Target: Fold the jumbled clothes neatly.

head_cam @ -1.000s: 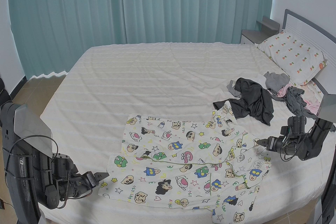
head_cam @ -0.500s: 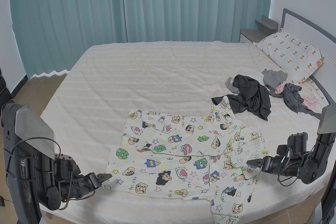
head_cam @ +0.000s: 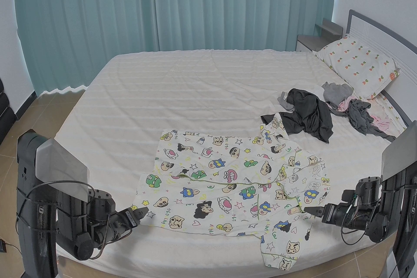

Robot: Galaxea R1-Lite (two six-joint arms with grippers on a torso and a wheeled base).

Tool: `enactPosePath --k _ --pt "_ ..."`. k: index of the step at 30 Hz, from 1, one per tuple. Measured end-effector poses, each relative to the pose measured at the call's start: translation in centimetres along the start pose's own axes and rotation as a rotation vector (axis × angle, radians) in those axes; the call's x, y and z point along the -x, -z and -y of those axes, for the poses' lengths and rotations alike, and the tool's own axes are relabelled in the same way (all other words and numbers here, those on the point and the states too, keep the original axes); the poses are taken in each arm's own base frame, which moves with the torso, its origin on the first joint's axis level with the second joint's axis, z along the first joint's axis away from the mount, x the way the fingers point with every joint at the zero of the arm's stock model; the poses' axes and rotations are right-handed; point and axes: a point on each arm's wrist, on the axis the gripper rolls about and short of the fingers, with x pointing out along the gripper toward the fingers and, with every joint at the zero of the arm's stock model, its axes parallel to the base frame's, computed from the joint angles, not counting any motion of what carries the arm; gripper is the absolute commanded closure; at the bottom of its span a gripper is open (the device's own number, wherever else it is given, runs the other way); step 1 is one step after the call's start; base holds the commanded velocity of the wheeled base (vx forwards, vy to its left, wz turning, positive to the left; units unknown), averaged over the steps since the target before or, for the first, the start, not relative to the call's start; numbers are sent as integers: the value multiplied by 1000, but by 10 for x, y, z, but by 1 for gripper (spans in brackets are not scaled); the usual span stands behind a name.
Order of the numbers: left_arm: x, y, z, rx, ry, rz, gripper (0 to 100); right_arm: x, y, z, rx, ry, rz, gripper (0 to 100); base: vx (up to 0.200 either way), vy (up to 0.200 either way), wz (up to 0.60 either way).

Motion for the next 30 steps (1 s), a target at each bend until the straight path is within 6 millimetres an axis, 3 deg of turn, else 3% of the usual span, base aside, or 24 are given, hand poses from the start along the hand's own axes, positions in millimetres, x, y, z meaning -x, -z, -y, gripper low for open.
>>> enactPosePath --k 10,11,20,30 --pt "-24 6 1 -154 -71 34 0 -2 7 1 -2 8 -34 0 0 0 0" --pt "-27 6 0 -158 -74 32 100 -2 7 1 -1 8 -35 0 0 0 0" --pt "-33 12 1 -172 -97 0 100 -2 9 1 0 9 -47 0 0 0 0" --pt "-18 19 -7 -182 -158 -35 100 -3 17 0 17 10 -90 0 0 0 0"
